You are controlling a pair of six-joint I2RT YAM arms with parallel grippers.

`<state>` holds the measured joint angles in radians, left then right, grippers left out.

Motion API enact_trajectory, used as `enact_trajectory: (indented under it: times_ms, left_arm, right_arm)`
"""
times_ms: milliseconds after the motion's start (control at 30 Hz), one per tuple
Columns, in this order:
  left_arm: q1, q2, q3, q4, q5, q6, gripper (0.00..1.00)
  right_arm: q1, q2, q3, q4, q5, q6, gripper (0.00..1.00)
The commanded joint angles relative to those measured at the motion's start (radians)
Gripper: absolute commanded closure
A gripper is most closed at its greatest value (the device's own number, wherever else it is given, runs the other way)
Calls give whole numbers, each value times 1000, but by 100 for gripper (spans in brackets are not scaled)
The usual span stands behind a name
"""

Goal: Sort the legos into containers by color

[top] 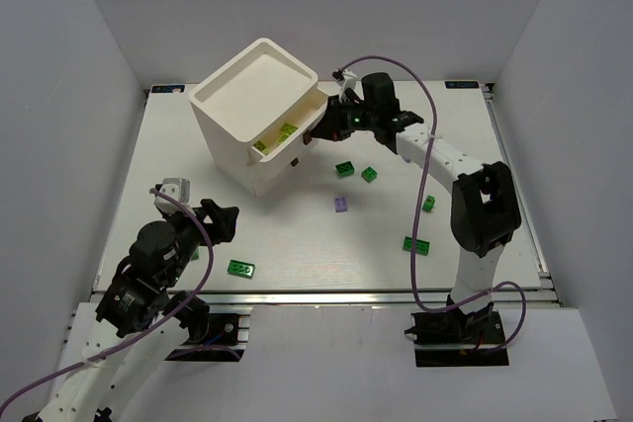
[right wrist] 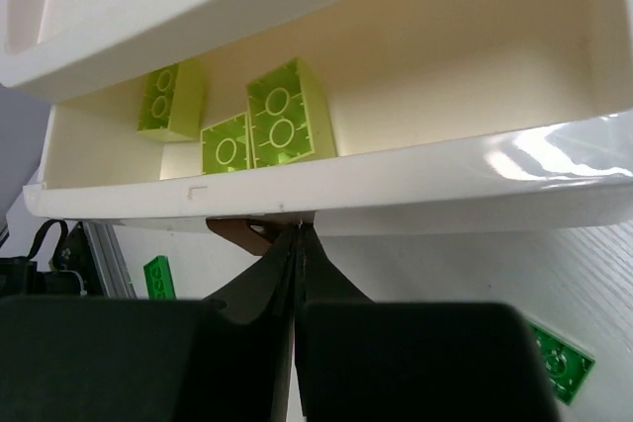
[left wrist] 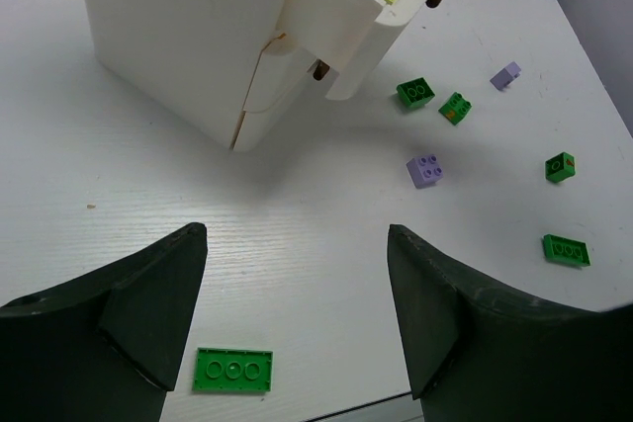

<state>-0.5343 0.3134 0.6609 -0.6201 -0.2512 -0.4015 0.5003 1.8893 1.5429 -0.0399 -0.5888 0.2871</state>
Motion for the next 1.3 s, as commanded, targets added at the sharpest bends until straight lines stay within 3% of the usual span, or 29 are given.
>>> enact_trajectory:
  times_ms: [0,500,1267]
  left_arm:
    - [-6,1,-6,14,-8,-3,17]
    - [-6,3,-6,13,-8,-5,16]
    - [-6,1,-7,13,-7,-3,16]
  right_arm:
    - [20,10,59,80,-40,32,100]
    - [29,157,269,41,-37,70,100]
    - [27,240,307,189,-101,199,100]
